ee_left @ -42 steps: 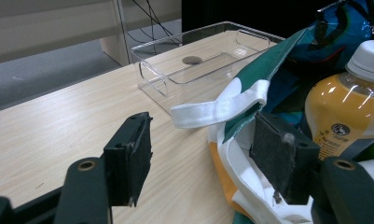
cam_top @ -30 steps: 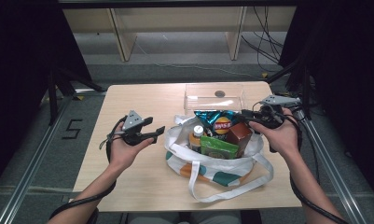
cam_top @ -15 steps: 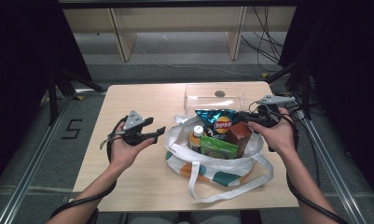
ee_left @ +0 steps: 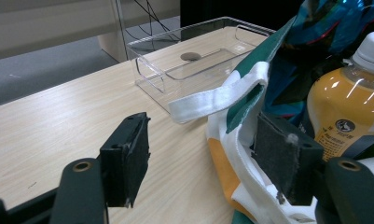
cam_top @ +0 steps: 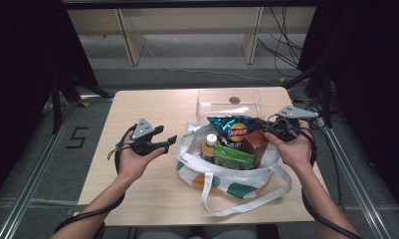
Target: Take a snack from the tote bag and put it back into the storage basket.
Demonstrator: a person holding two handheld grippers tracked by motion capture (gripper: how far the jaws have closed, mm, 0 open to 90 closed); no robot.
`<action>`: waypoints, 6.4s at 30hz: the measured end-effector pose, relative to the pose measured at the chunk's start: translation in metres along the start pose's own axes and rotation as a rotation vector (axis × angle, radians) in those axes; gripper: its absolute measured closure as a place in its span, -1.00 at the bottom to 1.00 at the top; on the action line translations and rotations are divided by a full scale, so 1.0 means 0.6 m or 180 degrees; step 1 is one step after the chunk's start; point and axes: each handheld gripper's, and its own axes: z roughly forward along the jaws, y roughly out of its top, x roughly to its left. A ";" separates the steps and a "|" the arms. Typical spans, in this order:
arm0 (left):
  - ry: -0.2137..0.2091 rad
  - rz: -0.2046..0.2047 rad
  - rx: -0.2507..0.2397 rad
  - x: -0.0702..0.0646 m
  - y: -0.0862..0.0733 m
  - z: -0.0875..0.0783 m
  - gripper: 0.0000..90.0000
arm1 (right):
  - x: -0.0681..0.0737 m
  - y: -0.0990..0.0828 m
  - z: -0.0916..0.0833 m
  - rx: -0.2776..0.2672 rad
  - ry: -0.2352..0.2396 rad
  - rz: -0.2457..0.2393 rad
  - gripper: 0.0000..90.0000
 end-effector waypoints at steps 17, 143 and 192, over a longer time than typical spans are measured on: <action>0.0008 0.0011 -0.0014 -0.003 0.000 0.000 -0.23 | 0.018 0.025 -0.025 -0.0416 -0.0085 -0.0161 1.00; 0.0046 -0.0008 -0.0063 -0.004 0.008 -0.001 -0.26 | 0.033 0.177 -0.072 -0.1501 -0.0328 0.0031 1.00; 0.0175 -0.0022 -0.0165 0.004 0.007 -0.017 -0.27 | 0.008 0.198 -0.025 -0.1351 -0.0355 0.0093 1.00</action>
